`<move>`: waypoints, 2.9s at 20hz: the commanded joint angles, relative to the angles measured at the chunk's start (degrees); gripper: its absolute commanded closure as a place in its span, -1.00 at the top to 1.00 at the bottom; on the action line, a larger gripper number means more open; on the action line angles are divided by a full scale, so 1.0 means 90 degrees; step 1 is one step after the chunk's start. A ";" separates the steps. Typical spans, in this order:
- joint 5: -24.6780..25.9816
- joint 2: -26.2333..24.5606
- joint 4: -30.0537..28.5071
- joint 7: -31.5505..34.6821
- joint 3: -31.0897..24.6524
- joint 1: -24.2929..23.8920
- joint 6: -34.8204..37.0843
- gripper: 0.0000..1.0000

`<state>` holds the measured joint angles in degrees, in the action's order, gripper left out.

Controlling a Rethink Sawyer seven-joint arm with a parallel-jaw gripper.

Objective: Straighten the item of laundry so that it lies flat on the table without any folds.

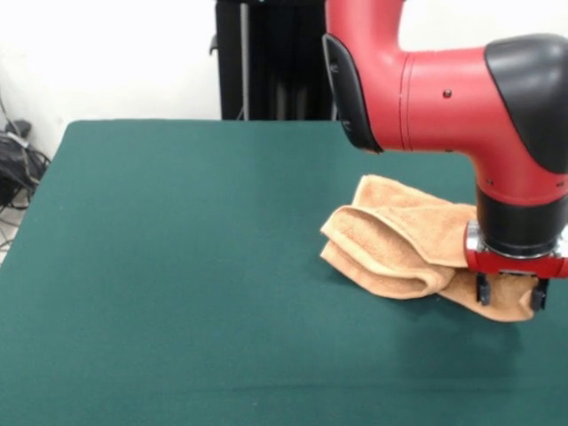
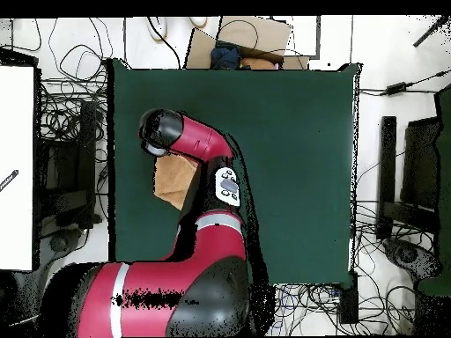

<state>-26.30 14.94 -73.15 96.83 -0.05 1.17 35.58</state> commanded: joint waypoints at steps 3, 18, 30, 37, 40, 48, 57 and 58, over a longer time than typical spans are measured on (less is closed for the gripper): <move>-0.0253 -0.0124 -0.0593 0.1841 -0.0203 0.0215 -0.0111 1.00; -0.0444 -0.0085 -0.0527 0.2075 -0.0098 0.0345 -0.0075 1.00; -0.0299 -0.0186 -0.0513 0.2267 0.0455 0.0698 -0.0925 -1.00; -0.0300 -0.0405 -0.0274 0.2367 0.1089 0.1028 -0.0999 -1.00; -0.0310 -0.0433 -0.0255 0.2310 0.1140 0.1040 -0.1085 -1.00; -0.0227 -0.0067 -0.0153 0.2270 0.1364 0.1054 -0.0461 -1.00; 0.0008 0.0159 -0.0185 0.2779 0.2513 0.1595 0.0295 -1.00; -0.0007 0.0160 -0.0174 0.2849 0.2611 0.1642 0.0412 -1.00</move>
<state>-27.83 15.23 -72.89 101.05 15.96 12.09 32.46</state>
